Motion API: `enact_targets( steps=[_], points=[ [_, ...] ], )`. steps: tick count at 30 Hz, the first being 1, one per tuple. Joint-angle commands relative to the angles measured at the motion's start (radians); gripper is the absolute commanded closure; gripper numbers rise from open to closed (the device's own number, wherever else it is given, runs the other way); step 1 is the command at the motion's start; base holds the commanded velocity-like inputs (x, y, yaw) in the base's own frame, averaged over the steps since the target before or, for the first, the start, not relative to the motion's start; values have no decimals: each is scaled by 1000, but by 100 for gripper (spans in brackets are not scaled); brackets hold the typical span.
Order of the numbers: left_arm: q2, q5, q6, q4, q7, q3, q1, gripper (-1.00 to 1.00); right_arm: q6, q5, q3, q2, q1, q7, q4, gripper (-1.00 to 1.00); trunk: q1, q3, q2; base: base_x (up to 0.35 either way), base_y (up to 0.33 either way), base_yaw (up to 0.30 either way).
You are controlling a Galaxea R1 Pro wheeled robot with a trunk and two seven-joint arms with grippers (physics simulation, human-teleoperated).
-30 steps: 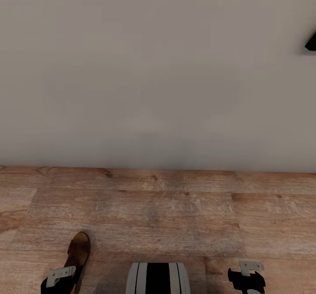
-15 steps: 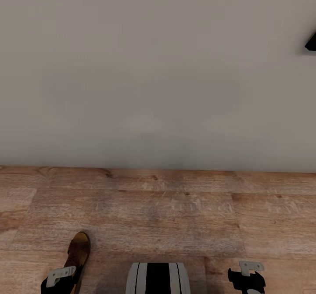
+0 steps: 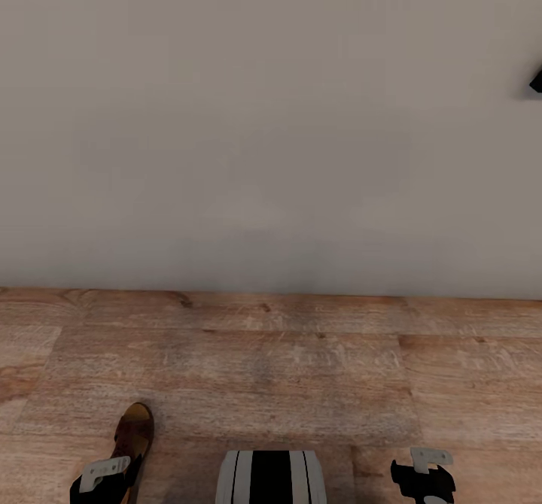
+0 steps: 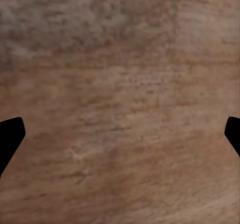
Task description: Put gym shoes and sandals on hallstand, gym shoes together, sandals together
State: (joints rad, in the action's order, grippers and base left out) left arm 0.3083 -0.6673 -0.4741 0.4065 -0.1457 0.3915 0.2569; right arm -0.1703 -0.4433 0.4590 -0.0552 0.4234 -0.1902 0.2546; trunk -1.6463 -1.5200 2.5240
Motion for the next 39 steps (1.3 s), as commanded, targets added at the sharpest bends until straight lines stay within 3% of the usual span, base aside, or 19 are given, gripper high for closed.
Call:
enact_targets(
  steps=[1,39],
  points=[
    [0,0,0,0,0,0,0,-100,0,0,0,0,0,0,0,-100,0,0,0,26,0,0],
    [0,0,0,0,0,1,0,-100,0,0,0,0,0,0,0,-100,0,0,0,3,0,0]
  ],
)
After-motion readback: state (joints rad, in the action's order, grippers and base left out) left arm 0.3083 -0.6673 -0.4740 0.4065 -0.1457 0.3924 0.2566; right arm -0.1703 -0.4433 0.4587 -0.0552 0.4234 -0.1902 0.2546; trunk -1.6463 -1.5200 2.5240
